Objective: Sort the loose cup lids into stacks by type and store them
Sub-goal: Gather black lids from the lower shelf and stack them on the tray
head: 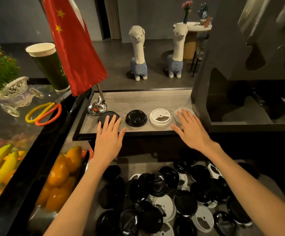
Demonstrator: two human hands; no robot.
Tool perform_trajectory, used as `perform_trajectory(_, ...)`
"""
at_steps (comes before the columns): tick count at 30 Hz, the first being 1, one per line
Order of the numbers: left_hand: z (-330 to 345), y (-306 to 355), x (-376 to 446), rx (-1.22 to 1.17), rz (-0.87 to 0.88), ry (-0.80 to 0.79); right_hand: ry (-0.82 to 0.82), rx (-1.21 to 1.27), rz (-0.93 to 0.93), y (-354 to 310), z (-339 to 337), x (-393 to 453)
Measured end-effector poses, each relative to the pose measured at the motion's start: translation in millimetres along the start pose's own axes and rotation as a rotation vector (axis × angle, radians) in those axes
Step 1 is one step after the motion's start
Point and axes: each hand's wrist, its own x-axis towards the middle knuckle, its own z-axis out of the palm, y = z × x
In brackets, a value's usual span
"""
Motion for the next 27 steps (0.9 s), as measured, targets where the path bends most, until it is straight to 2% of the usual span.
perform_trajectory(3, -9, 9, -10, -0.082, -0.021, 0.093, 0.118, 0.128, -0.046, -9, -6, -11)
perform_trajectory(7, -21, 34, -44, -0.263, -0.059, 0.314, 0.271, 0.391, -0.122, -24, -11, -46)
perform_trajectory(9, -15, 47, -69, -0.348, -0.071, 0.309, 0.295, 0.454, -0.156, -26, 1, -69)
perform_trajectory(11, 5, 53, -94, -0.429, -0.109, 0.201, 0.218, 0.495, -0.162, -22, 26, -91)
perform_trajectory(13, 33, 55, -117, -0.506, -0.171, 0.077, 0.039, 0.481, -0.169, -16, 58, -107)
perform_trajectory(16, 69, 57, -148, -0.705, -0.379, -0.094, -0.276, 0.398, -0.152, -16, 99, -118)
perform_trajectory(18, 83, 58, -164, -0.829, -0.535, -0.177, -0.399, 0.37, -0.161, -23, 118, -117)
perform_trajectory(23, 98, 63, -189, -1.077, -0.818, -0.214, -0.516, 0.272, -0.194, -43, 146, -105)
perform_trajectory(27, 100, 65, -199, -1.158, -0.877, -0.236, -0.49, 0.346, -0.15, -42, 153, -104)
